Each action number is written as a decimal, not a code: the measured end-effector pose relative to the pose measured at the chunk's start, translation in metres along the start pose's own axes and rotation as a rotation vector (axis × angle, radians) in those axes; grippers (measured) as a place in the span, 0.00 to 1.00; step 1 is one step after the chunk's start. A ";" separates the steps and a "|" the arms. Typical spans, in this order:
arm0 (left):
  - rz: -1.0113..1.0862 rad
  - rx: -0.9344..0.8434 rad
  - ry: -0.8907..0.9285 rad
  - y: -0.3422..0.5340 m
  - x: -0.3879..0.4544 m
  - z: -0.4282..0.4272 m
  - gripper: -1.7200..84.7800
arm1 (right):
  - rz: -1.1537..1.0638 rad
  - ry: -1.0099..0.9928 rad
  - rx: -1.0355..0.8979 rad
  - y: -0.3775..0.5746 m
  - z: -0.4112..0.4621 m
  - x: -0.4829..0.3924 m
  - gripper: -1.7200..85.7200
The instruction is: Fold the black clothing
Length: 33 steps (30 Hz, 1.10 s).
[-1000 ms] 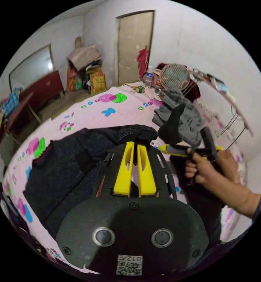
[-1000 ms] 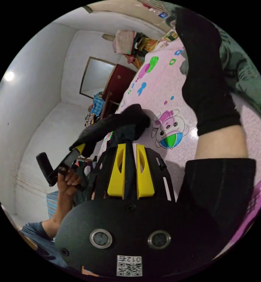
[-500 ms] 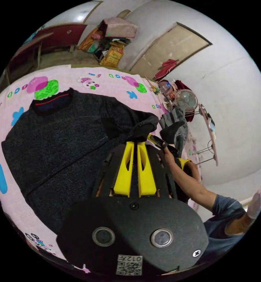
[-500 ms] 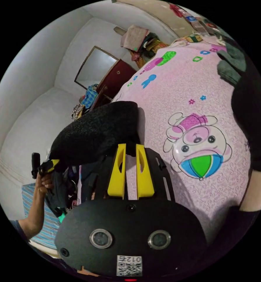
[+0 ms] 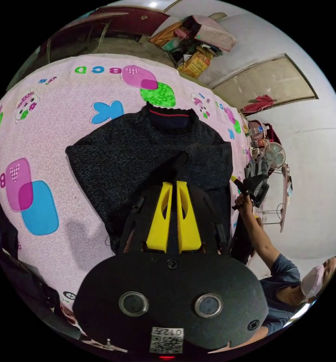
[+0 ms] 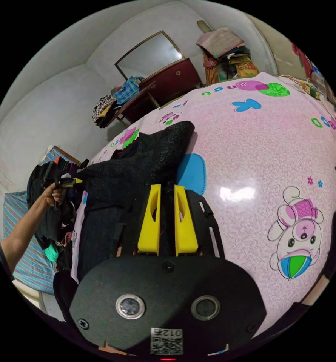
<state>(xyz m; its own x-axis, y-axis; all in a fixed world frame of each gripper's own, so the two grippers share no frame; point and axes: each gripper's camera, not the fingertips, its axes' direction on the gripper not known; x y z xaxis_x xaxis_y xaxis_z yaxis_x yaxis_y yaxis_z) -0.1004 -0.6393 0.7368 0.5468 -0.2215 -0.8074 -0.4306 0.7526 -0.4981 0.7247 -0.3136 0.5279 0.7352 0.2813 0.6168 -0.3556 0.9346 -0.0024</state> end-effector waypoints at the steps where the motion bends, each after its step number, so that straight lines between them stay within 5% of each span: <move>1: 0.007 0.013 0.017 -0.003 -0.012 -0.007 0.02 | 0.011 -0.001 0.013 -0.008 0.006 -0.004 0.09; 6: 0.139 0.244 0.092 -0.011 -0.031 -0.069 0.02 | 0.044 -0.001 0.006 -0.046 0.031 -0.011 0.11; 15: -0.131 -0.020 0.058 -0.030 -0.152 -0.074 0.03 | -0.010 0.070 -0.060 -0.074 0.075 -0.036 0.11; 26: -0.071 -0.026 0.192 -0.021 -0.189 -0.121 0.03 | 0.215 -0.012 -0.024 -0.126 0.123 -0.016 0.10; 29: -0.012 -0.005 0.288 -0.016 -0.191 -0.137 0.04 | 0.172 -0.007 -0.063 -0.139 0.140 -0.024 0.03; 33: -0.130 -0.081 0.150 -0.005 -0.218 -0.123 0.04 | 0.049 0.120 -0.116 -0.146 0.160 -0.043 0.02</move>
<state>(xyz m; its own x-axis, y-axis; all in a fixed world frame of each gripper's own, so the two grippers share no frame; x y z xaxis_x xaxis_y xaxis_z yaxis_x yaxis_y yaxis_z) -0.3058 -0.6707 0.8764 0.4914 -0.4078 -0.7695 -0.4227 0.6609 -0.6201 0.6531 -0.4970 0.6277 0.7849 0.3446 0.5149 -0.3287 0.9361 -0.1253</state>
